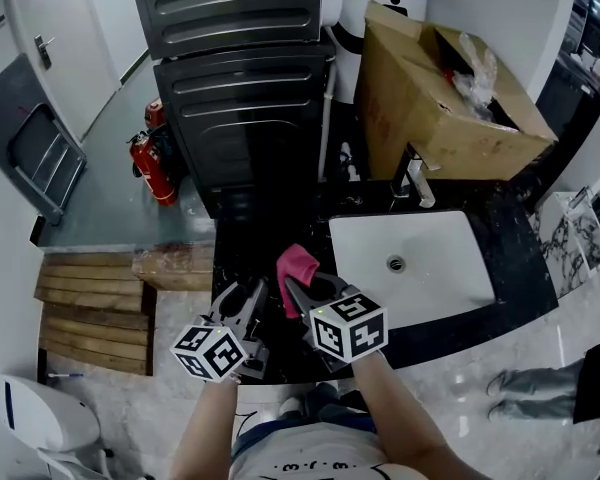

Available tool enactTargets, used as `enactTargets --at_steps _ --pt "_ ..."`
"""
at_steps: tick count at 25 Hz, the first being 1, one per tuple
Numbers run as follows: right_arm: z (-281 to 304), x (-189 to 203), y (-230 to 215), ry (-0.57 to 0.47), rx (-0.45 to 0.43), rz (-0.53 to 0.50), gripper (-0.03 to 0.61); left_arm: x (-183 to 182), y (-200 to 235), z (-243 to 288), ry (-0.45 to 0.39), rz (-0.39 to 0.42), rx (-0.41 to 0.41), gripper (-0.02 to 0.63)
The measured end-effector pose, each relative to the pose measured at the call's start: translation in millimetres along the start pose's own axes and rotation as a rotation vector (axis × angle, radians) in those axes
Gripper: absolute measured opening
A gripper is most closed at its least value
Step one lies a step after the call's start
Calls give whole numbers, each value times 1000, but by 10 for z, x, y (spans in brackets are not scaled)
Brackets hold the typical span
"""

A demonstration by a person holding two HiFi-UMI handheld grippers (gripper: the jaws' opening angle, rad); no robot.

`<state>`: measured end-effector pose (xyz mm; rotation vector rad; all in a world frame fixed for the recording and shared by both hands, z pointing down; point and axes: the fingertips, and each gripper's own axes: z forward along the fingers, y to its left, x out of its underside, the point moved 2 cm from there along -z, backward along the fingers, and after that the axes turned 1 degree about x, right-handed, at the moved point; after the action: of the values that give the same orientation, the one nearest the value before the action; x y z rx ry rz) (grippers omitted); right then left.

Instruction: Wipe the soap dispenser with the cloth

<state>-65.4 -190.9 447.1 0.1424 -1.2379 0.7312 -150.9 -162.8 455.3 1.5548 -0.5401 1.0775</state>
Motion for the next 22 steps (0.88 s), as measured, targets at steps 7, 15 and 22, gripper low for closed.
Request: enactTargets --at_steps 7,15,22 --pt "-33 357 -358 88 117 93 48 -10 -47 25 8 24 -8 106" --pt "-183 513 -631 127 211 135 49 17 -150 127 92 143 50 105" --pt "-593 278 -882 11 290 167 49 103 -343 389 195 367 108 104"
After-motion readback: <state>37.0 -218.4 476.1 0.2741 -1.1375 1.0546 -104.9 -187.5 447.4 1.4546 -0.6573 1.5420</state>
